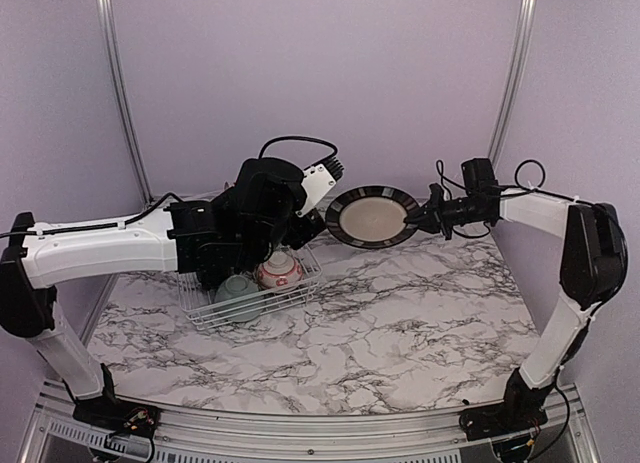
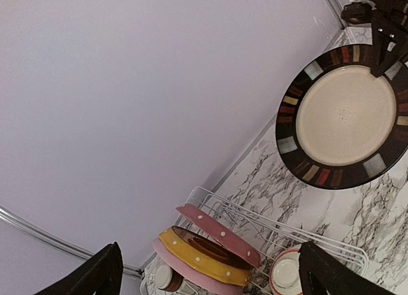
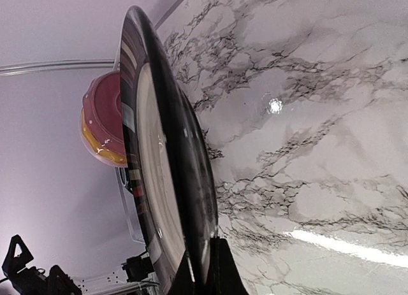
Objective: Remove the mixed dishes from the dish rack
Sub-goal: Place the plate at the center of the board, then grab the plate from the dish rack.
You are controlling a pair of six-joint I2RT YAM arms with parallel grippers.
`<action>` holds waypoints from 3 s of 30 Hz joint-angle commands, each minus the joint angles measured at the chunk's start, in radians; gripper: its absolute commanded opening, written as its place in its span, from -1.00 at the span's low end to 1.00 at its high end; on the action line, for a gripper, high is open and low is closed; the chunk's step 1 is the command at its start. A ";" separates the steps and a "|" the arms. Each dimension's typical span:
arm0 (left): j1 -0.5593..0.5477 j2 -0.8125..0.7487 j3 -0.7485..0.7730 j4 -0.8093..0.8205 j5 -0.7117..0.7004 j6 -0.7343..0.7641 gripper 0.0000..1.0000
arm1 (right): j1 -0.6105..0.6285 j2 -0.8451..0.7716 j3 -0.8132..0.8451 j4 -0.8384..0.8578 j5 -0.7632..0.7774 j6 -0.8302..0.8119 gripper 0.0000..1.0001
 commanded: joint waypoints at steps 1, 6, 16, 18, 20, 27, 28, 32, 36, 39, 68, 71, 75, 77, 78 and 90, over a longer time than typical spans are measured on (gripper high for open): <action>0.056 -0.023 0.076 -0.084 0.059 -0.166 0.98 | -0.078 -0.101 -0.062 0.125 -0.029 -0.030 -1.00; 0.118 -0.025 0.144 -0.147 0.109 -0.301 0.98 | -0.130 -0.138 -0.162 0.168 0.015 -0.060 -1.00; 0.218 -0.056 0.154 -0.216 0.210 -0.510 0.98 | -0.198 -0.039 -0.200 0.214 0.074 -0.143 -1.00; 0.237 -0.064 0.147 -0.224 0.231 -0.564 0.98 | -0.198 -0.006 -0.189 0.222 0.066 -0.155 -1.00; 0.253 -0.072 0.140 -0.226 0.241 -0.609 0.98 | -0.198 0.026 -0.178 0.228 0.066 -0.166 -1.00; 0.280 -0.095 0.110 -0.230 0.252 -0.682 0.98 | -0.198 0.138 -0.149 0.303 0.058 -0.133 -1.00; 0.283 -0.099 0.105 -0.232 0.253 -0.694 0.98 | -0.198 0.152 -0.151 0.324 0.051 -0.120 -1.00; 0.306 -0.108 0.088 -0.240 0.268 -0.746 0.98 | -0.198 0.194 -0.147 0.365 0.045 -0.096 -0.94; 0.328 -0.100 0.086 -0.247 0.283 -0.787 0.98 | -0.198 0.223 -0.142 0.353 0.050 -0.100 -0.82; 0.339 -0.088 0.087 -0.250 0.296 -0.816 0.98 | -0.193 0.222 -0.157 0.348 0.048 -0.103 -0.73; 0.456 0.193 0.286 -0.360 0.522 -1.159 0.52 | -0.175 0.077 -0.067 -0.040 0.310 -0.299 0.97; 0.468 0.215 0.286 -0.337 0.557 -1.161 0.38 | -0.175 0.033 -0.068 -0.025 0.310 -0.294 0.97; 0.492 0.252 0.282 -0.318 0.609 -1.183 0.26 | -0.176 -0.007 -0.050 -0.029 0.309 -0.285 0.97; 0.505 0.265 0.280 -0.307 0.629 -1.195 0.24 | -0.176 -0.018 -0.040 -0.028 0.304 -0.280 0.97; 0.510 0.273 0.282 -0.302 0.635 -1.197 0.23 | -0.176 -0.023 -0.035 -0.026 0.297 -0.275 0.97; 0.532 0.368 0.328 -0.277 0.709 -1.222 0.00 | -0.175 -0.070 -0.017 -0.001 0.266 -0.223 0.97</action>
